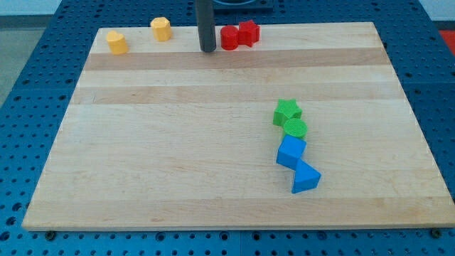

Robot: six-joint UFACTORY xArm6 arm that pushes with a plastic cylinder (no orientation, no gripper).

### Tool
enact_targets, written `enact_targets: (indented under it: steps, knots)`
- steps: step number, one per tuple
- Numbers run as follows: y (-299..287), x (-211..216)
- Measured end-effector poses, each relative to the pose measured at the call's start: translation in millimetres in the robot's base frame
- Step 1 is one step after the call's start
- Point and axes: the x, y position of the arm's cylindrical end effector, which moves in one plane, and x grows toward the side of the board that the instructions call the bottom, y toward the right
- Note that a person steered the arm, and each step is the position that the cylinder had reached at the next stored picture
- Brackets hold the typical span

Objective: Push the green star towards the red star

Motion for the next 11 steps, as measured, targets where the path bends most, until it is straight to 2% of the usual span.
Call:
enact_targets:
  steps: [1,3,4,6,7,8,10,11]
  knots:
    - [36,38]
    - [216,87]
    - [230,141]
    - [173,188]
    - [121,166]
    - [101,101]
    - [101,93]
    - [98,60]
